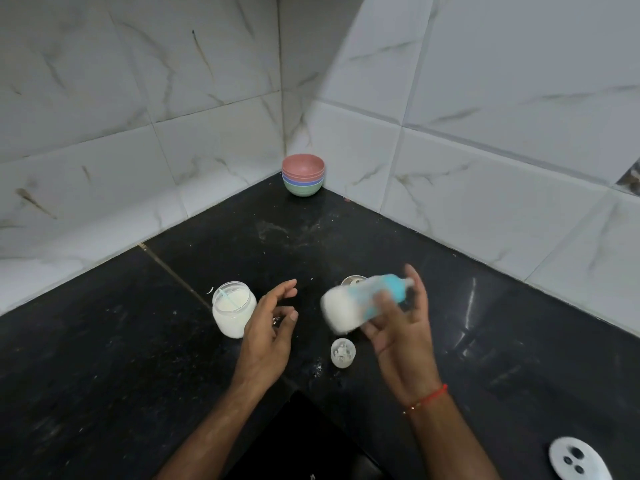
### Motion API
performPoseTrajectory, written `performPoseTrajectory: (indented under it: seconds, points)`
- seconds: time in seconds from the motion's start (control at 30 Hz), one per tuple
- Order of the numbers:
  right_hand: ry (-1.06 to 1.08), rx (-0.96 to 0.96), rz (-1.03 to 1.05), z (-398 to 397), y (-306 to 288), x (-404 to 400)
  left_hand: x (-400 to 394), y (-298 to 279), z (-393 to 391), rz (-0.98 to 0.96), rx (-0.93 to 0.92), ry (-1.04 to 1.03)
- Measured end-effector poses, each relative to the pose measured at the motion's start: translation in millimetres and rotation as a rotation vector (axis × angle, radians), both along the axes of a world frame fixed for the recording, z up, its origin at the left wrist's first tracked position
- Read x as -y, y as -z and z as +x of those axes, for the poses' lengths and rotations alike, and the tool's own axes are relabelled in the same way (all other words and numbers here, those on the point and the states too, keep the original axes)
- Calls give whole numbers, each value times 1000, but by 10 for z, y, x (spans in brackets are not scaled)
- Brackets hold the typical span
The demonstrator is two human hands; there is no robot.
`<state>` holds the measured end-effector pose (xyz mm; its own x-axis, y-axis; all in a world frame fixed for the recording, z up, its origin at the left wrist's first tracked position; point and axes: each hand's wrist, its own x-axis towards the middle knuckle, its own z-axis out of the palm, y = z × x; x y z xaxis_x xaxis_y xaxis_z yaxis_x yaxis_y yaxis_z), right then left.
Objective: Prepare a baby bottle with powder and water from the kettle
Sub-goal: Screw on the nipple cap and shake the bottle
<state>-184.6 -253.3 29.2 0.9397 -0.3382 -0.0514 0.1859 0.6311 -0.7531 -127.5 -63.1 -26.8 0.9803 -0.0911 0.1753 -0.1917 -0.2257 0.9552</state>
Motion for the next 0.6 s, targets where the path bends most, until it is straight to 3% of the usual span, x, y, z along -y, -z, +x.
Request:
performPoseTrajectory:
  seconds: [0.07,0.1,0.17,0.23,0.27,0.37,0.4,0.43,0.5,0.6]
  points:
    - [23,-60,492,79,65,130,-14,9,-3,2,-5,-5]
    - [32,-53,638,96,82,171,-20,9,-9,5,-5,-3]
    - [71,-20,668,112,98,176,-21,1,-23,9,-5,3]
    - [50,24,418,105,92,138,-15,2,-23,8,-8,3]
    - [10,71,190,86,55,117,-10,6,-18,5,-9,3]
    - [-152,155,-767,50,56,66,4,18,-7,8,-9,9]
    - [-206,175,-998,43,68,49,11,20,-7,14,-10,16]
    - [-238,182,-1093,34,54,26,16,17,-8,19,-10,21]
    - [-181,165,-881,26,-30,-48,12,15,1,12,-6,16]
    - [16,-4,-93,67,-81,-21,-11,19,18,8,1,-1]
